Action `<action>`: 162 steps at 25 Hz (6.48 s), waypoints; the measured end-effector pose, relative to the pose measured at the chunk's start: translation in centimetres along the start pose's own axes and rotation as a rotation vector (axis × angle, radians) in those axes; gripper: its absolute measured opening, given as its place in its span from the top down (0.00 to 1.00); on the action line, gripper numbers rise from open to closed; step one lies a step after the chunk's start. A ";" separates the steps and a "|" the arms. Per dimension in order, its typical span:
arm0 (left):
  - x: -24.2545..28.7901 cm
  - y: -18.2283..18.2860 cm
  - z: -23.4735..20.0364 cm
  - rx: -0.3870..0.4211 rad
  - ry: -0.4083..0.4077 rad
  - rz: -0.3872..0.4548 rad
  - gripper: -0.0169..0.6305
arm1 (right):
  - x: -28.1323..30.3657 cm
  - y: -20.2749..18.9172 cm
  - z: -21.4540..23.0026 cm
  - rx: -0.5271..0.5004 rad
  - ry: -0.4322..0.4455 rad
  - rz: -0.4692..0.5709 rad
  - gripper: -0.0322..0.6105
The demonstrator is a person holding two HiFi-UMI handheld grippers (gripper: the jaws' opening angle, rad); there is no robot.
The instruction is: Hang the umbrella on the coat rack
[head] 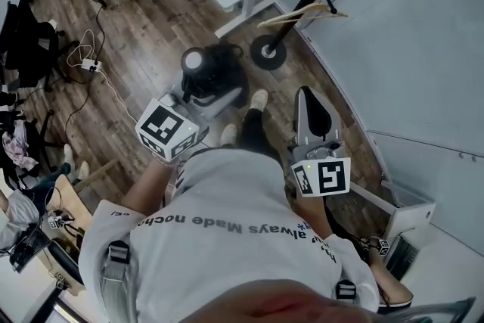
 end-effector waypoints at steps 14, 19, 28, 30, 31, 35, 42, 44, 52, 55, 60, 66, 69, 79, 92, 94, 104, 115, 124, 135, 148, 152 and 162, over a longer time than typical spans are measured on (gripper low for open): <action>18.0 6.4 -7.0 0.028 -0.007 0.002 0.54 | 10.5 0.7 17.4 0.011 0.010 0.043 0.95; 24.9 8.2 -8.6 0.034 -0.009 -0.014 0.54 | 13.6 1.1 23.8 0.028 0.031 0.061 0.95; 30.2 9.4 -10.9 0.023 0.004 -0.018 0.54 | 17.5 2.1 28.9 0.032 0.082 0.074 0.95; 30.9 9.5 -11.6 0.027 0.000 -0.020 0.54 | 18.5 2.3 29.5 0.030 0.091 0.079 0.95; 31.1 9.6 -11.9 0.030 -0.004 -0.020 0.54 | 19.0 2.5 29.6 0.026 0.093 0.083 0.95; 31.5 10.0 -13.4 0.035 -0.024 -0.032 0.54 | 20.6 3.7 29.4 0.030 0.095 0.106 0.95; 32.2 11.7 -15.4 0.054 -0.092 -0.047 0.54 | 24.1 7.5 28.4 0.088 0.200 0.195 0.90; 32.8 11.7 -15.8 0.072 -0.111 -0.058 0.54 | 25.2 7.8 28.2 0.116 0.232 0.204 0.87; 33.7 13.0 -16.1 0.142 -0.182 -0.090 0.54 | 27.6 9.0 28.0 0.202 0.303 0.209 0.83; 33.7 13.4 -16.3 0.158 -0.201 -0.084 0.54 | 28.1 9.0 27.7 0.209 0.327 0.206 0.83; 34.3 13.8 -16.6 0.183 -0.212 -0.090 0.54 | 28.6 9.4 27.9 0.245 0.373 0.222 0.83; 34.7 13.7 -16.4 0.193 -0.225 -0.096 0.54 | 28.5 9.1 28.1 0.217 0.350 0.209 0.91; 34.9 14.0 -16.4 0.203 -0.228 -0.101 0.54 | 28.4 9.6 28.2 0.154 0.305 0.221 0.94; 36.1 16.4 -18.0 0.213 -0.184 -0.109 0.54 | 28.9 12.6 28.4 -0.011 0.196 0.283 0.94; 38.6 17.1 -19.8 0.182 -0.171 -0.169 0.54 | 31.0 13.5 28.8 -0.208 0.037 0.200 0.94; 38.8 16.8 -20.0 0.174 -0.172 -0.181 0.54 | 31.2 13.4 28.6 -0.230 0.023 0.185 0.94; 41.6 16.1 -20.6 0.158 -0.196 -0.224 0.54 | 31.4 13.0 30.0 -0.221 -0.030 0.178 0.84; 44.5 15.6 -21.1 0.186 -0.212 -0.249 0.54 | 28.2 9.9 30.7 -0.184 -0.096 0.184 0.79; 46.0 13.0 -21.2 0.188 -0.205 -0.310 0.53 | 26.4 7.2 30.7 -0.165 -0.115 0.105 0.81; 46.8 11.3 -20.9 0.246 -0.187 -0.322 0.52 | 25.9 6.6 30.1 -0.161 -0.108 0.080 0.82; 47.5 9.4 -20.5 0.247 -0.209 -0.300 0.51 | 25.7 6.1 30.4 -0.154 -0.115 0.068 0.83; 47.6 8.9 -20.4 0.245 -0.218 -0.320 0.50 | 25.6 6.1 30.3 -0.151 -0.114 0.067 0.83; 45.7 10.7 -20.0 0.225 -0.194 -0.204 0.49 | 25.7 5.7 30.4 -0.140 -0.108 0.069 0.83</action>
Point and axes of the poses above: the fingertips, and each gripper's own axes: x forward along the fingers, z to its right, y out of its top, the point moved 10 cm from there along -x, backward along the fingers, and after that the axes turned 3 degrees about -x, right-handed, at the moved point
